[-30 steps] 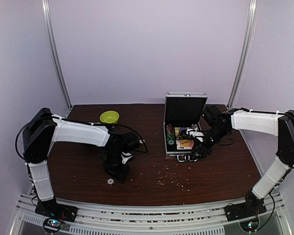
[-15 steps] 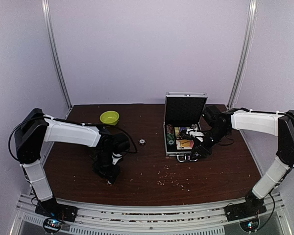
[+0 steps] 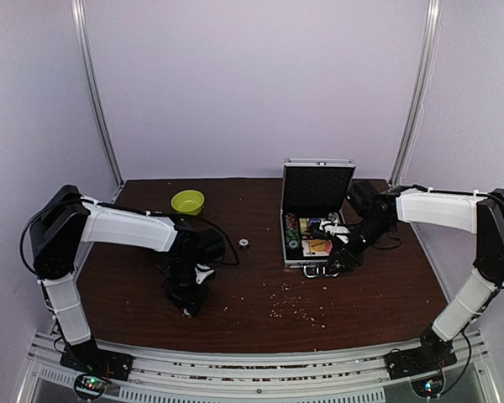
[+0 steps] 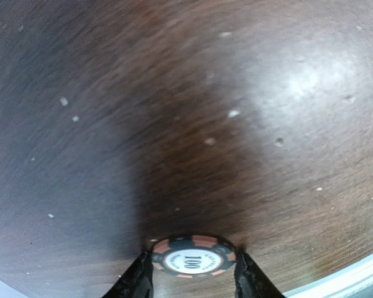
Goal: Pack up texas hold em set
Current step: Move the poker chip to the center of the board.
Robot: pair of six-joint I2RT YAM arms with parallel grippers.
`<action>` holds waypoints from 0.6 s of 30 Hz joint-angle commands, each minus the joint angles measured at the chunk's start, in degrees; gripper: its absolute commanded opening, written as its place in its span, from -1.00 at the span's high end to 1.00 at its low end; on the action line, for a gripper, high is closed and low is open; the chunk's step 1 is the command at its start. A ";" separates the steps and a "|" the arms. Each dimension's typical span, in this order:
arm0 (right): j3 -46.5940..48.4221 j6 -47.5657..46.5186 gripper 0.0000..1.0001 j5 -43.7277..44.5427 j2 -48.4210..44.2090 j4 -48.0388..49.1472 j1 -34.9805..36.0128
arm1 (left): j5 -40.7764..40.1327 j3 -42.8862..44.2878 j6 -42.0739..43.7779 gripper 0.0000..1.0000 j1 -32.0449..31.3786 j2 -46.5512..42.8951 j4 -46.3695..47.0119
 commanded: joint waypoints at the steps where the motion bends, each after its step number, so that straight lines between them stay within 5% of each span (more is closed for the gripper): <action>1: -0.05 -0.43 -0.02 0.00 0.50 -0.81 0.24 | 2.80 0.85 1.31 0.14 -1.97 3.92 4.37; 10: 1.74 -1.27 0.02 -0.86 -1.42 -3.47 -2.52 | 4.78 15.20 1.86 0.18 -8.29 14.36 5.77; 18: 4.26 -2.85 0.02 -1.35 -6.66 -7.51 -14.66 | 5.22 49.05 7.14 0.19 -13.43 35.42 3.08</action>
